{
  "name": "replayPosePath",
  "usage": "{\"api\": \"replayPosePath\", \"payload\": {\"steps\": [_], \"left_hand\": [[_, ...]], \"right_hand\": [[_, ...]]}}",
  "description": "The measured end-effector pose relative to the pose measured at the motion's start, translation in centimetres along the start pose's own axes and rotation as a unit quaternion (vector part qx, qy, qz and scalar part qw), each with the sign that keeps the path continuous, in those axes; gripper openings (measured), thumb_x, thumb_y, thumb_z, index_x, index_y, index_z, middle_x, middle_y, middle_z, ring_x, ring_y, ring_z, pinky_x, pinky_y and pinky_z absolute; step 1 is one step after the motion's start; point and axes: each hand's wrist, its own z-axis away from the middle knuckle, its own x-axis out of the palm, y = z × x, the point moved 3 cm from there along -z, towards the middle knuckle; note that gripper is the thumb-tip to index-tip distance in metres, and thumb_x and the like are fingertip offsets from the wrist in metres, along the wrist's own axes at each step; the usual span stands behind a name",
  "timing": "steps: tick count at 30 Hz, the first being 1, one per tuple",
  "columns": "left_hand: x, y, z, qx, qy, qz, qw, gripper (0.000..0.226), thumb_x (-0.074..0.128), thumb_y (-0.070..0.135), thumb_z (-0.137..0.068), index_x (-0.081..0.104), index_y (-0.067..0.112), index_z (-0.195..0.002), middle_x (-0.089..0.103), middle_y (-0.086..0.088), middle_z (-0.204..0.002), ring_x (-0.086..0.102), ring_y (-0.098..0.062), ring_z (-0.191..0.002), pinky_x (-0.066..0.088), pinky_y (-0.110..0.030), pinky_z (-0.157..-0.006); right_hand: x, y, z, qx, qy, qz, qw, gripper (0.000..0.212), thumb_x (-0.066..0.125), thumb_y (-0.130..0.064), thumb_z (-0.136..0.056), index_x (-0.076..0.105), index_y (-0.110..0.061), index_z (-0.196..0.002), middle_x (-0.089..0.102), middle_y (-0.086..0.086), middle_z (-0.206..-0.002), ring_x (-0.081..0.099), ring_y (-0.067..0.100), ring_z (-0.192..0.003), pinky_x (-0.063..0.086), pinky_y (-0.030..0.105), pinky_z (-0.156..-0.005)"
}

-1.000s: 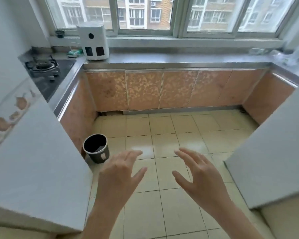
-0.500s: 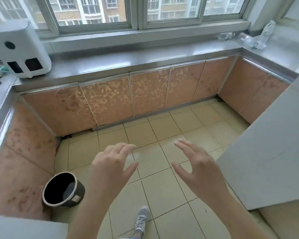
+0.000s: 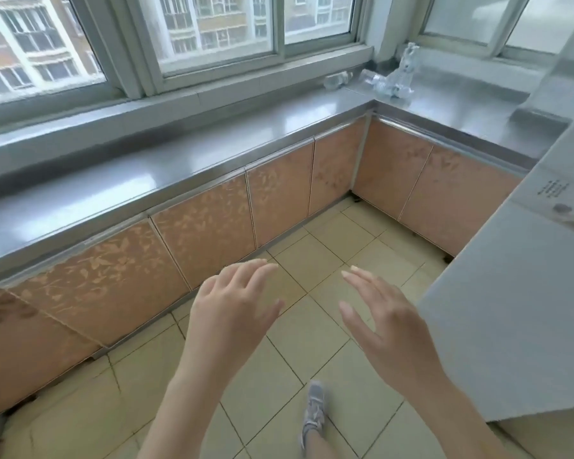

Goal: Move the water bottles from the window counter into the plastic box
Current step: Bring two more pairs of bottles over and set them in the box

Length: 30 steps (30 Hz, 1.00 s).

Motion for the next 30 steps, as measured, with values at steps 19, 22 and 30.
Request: {"api": "replayPosePath", "payload": {"steps": [19, 22, 30], "left_hand": [[16.4, -3.0, -42.7, 0.006, -0.035, 0.001, 0.999, 0.050, 0.064, 0.050, -0.088, 0.059, 0.029, -0.132, 0.059, 0.010, -0.137, 0.055, -0.017, -0.126, 0.047, -0.039, -0.097], [20.2, -2.5, -50.4, 0.034, -0.059, 0.018, 0.998, 0.052, 0.062, 0.050, -0.087, 0.056, 0.029, -0.135, 0.056, 0.010, -0.140, 0.053, -0.016, -0.129, 0.045, -0.041, -0.099], [28.2, 2.1, -69.2, 0.138, -0.086, 0.062, 0.985, 0.050, 0.054, 0.051, -0.092, 0.053, 0.030, -0.137, 0.053, 0.012, -0.142, 0.048, -0.014, -0.133, 0.041, -0.039, -0.103]], "right_hand": [[0.7, 15.5, -42.5, -0.003, 0.007, -0.001, 1.000, 0.058, 0.029, -0.052, -0.091, 0.042, -0.029, -0.143, 0.033, -0.011, -0.153, 0.027, 0.003, -0.140, 0.027, 0.037, -0.115], [0.8, 18.8, -48.1, 0.036, 0.011, 0.006, 0.999, 0.058, 0.027, -0.052, -0.091, 0.040, -0.031, -0.144, 0.031, -0.013, -0.153, 0.026, 0.003, -0.140, 0.026, 0.035, -0.115], [-2.4, 27.5, -60.9, 0.125, 0.052, 0.049, 0.990, 0.055, 0.029, -0.051, -0.093, 0.037, -0.033, -0.144, 0.031, -0.014, -0.153, 0.026, 0.005, -0.140, 0.025, 0.032, -0.114]]}}
